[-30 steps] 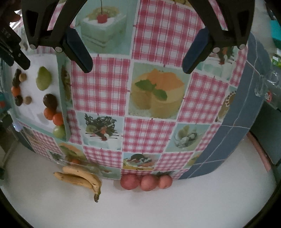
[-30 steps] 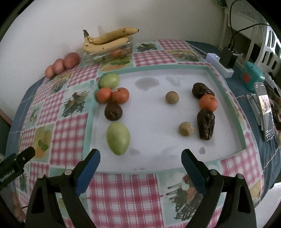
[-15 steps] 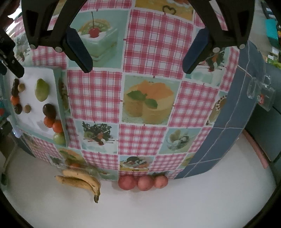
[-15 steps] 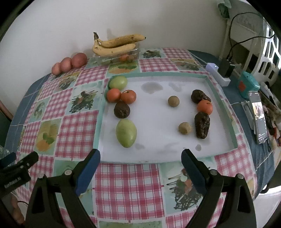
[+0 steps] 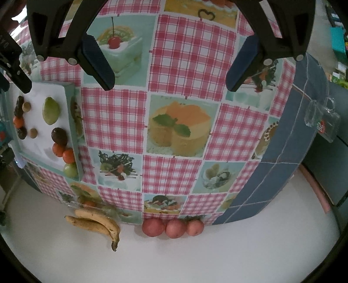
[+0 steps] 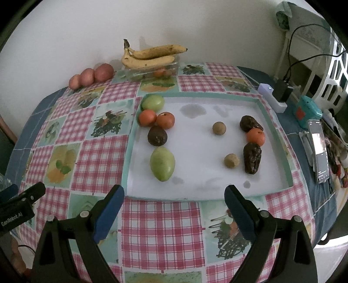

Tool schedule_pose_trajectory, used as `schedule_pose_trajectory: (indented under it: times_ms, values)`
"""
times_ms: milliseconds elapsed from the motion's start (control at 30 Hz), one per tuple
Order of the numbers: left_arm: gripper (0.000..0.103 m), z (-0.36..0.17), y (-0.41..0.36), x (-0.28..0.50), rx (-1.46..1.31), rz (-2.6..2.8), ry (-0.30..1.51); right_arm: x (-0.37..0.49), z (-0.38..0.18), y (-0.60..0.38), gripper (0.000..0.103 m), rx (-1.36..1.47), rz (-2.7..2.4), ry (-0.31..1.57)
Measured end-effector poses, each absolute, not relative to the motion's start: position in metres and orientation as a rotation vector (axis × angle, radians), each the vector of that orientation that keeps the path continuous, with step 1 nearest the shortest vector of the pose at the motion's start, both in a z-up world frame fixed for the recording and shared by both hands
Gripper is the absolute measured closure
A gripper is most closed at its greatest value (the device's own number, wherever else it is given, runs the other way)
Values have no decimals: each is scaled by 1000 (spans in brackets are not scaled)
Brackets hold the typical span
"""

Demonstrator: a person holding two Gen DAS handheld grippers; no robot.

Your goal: Organize fruits

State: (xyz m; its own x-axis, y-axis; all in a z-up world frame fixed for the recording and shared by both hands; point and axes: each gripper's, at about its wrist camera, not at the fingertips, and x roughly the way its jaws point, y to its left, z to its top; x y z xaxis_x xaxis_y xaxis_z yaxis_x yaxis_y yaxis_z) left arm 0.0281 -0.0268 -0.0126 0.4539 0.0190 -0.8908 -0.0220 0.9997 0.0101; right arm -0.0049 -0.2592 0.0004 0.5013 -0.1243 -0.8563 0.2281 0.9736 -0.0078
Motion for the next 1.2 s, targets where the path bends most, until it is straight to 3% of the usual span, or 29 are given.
schedule_pose_trajectory:
  times_ms: [1200]
  values:
    - [0, -14, -25, 29, -1, 30, 1108, -1, -4, -252, 9, 82, -190, 1050]
